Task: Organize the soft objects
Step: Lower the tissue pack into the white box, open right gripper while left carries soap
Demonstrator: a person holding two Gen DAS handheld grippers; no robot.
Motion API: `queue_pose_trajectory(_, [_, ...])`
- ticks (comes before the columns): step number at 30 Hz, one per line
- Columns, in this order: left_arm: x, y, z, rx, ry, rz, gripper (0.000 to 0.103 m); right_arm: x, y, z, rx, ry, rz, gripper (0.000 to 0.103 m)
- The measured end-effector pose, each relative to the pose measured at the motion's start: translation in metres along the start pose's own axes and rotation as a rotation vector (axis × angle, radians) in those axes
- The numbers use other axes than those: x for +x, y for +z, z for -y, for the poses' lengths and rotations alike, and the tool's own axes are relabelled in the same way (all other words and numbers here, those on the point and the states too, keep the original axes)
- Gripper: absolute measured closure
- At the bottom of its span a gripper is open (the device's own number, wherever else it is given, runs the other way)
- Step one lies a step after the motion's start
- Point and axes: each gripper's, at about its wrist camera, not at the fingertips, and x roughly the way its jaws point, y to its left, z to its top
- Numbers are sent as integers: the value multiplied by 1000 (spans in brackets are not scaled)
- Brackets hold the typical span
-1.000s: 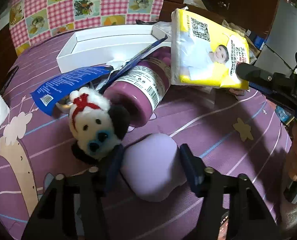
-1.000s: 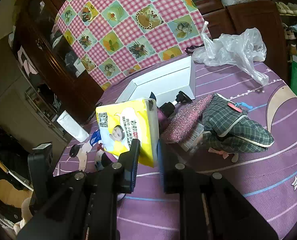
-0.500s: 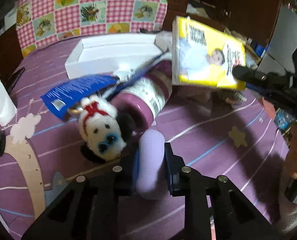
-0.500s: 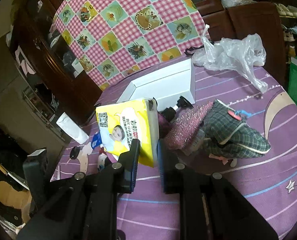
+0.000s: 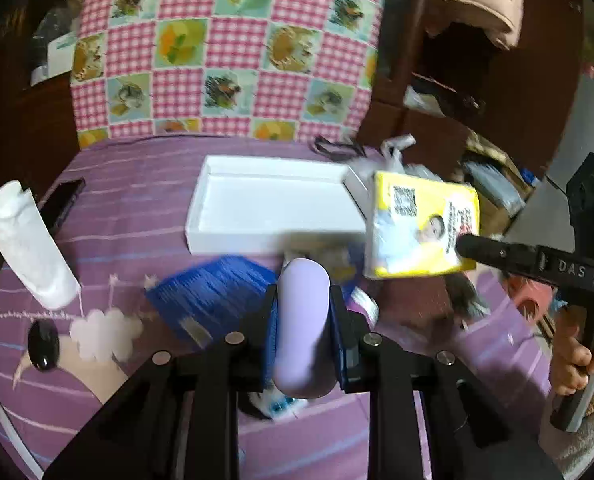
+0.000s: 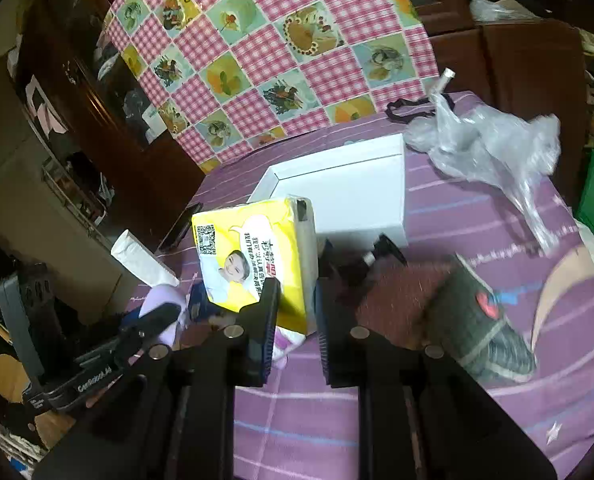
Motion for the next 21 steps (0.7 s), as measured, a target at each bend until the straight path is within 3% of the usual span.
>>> queue_pose_trajectory(7, [24,37,-28,-97,1,35,81,34,49,2,47,10,-68,83])
queue_pose_trajectory(11, [45,54,-41,-153,-20,23,81,62,69,1,8,-69,-132,83])
queue_pose_trajectory(15, [71,64,-48,-193,-17,9,81,91,77,13,-14,-152,-174,83])
queue_pose_trajectory(21, [120,75,-45,-171,-5,-30,81,123,79,47,76,-181,-191,83])
